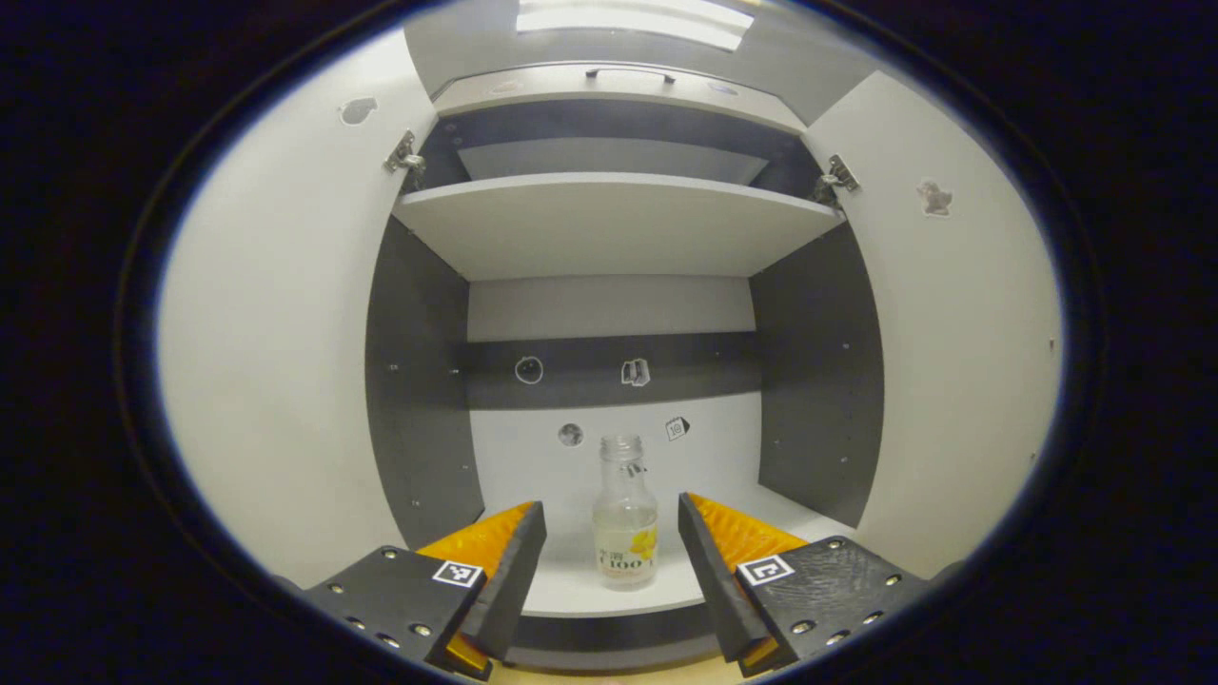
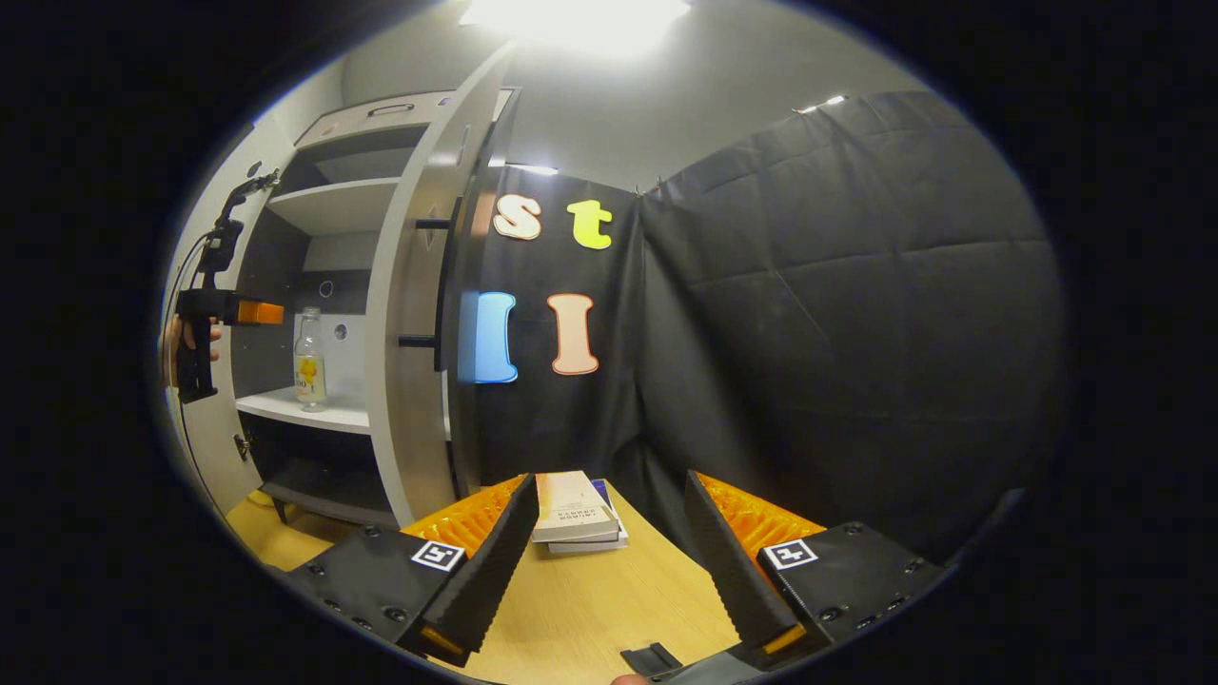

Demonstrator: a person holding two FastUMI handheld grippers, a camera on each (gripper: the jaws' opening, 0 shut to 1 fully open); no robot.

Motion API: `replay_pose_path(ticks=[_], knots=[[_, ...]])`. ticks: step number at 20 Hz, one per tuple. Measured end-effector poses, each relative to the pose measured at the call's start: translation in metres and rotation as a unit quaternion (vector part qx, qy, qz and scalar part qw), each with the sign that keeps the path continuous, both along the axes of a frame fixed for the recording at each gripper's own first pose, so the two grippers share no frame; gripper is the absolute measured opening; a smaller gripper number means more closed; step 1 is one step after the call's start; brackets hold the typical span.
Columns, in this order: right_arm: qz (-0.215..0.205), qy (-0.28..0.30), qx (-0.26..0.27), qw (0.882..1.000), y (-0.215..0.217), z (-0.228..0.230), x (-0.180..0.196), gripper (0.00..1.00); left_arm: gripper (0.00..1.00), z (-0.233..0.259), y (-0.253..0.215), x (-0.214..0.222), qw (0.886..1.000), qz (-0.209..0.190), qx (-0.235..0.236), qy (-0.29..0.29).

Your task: Grasp the bottle in the cabinet with the left hand and place it on the coaster, then close the right door with the right hand and the left door with the left hand.

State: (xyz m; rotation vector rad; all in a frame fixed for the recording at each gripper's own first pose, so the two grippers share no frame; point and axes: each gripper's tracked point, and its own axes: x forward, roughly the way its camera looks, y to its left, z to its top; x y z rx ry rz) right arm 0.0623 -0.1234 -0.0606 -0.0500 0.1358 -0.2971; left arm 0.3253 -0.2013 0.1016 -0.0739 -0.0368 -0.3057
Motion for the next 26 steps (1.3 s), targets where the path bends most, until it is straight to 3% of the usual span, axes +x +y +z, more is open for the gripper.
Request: replay_pose_path(ticks=[10, 11, 17, 18, 21, 24, 26], knots=[[-0.05, 0.001, -0.004, 0.999, 0.003, -0.002, 0.0, 0.94, 0.81, -0.015, -0.029, 0.074, 0.999, -0.026, 0.001, 0.022], [-0.055, 0.001, -0.004, 0.998, 0.003, -0.003, -0.001, 0.98, 0.81, -0.017, -0.031, 0.081, 0.999, -0.027, 0.001, 0.023], [-0.071, 0.008, -0.006, 0.997, 0.003, -0.008, -0.006, 0.98, 0.82, -0.031, -0.042, 0.117, 0.999, -0.026, 0.011, 0.044], [-0.072, 0.006, -0.004, 0.997, 0.004, -0.008, -0.006, 0.94, 0.82, -0.033, -0.044, 0.122, 0.998, -0.028, 0.012, 0.046], [-0.074, 0.007, 0.002, 0.997, 0.002, -0.011, -0.009, 0.98, 0.51, -0.035, -0.045, 0.129, 0.999, -0.017, 0.012, 0.045], [-0.075, 0.003, 0.005, 0.997, 0.0, -0.01, -0.014, 0.98, 0.41, -0.032, -0.043, 0.124, 0.999, -0.016, 0.013, 0.046], [-0.071, 0.003, 0.01, 0.997, -0.003, -0.012, -0.017, 0.98, 0.4, -0.032, -0.046, 0.122, 0.999, -0.019, 0.003, 0.049]])
